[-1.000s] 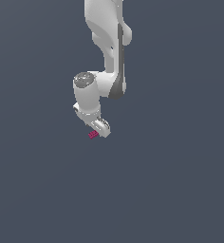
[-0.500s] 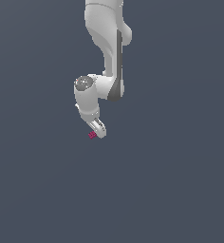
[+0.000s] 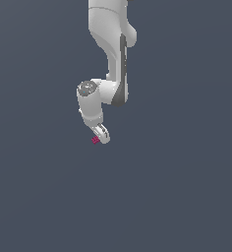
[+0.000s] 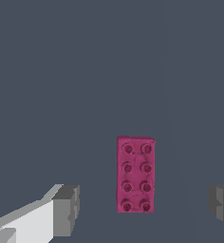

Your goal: Pick up the object and move it to a goal position.

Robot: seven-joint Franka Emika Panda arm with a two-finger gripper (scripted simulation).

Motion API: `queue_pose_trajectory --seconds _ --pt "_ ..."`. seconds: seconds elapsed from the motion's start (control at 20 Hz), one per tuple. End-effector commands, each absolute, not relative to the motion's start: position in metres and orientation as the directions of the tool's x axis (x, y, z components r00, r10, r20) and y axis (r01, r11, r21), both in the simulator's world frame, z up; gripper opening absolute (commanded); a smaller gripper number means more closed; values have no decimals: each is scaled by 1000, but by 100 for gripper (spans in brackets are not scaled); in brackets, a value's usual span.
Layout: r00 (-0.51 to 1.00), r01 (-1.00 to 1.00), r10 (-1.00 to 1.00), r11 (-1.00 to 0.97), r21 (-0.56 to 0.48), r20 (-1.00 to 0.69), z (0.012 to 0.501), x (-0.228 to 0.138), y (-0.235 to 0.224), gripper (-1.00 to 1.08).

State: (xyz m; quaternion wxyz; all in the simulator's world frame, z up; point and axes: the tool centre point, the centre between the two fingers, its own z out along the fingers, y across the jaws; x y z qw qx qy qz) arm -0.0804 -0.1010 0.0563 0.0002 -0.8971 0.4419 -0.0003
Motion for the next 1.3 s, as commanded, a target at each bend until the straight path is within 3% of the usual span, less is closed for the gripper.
queue_pose_trajectory --seconds 0.0,0.6,0.65,1.25 --pt "608 -794 -794 -608 0 0 48 -81 -101 100" --pt "605 -796 -796 -605 0 0 12 -81 -101 100" --pt "605 -796 -796 -605 0 0 12 -81 -101 -100" --pt "605 -796 -796 -605 0 0 13 -82 -101 -100"
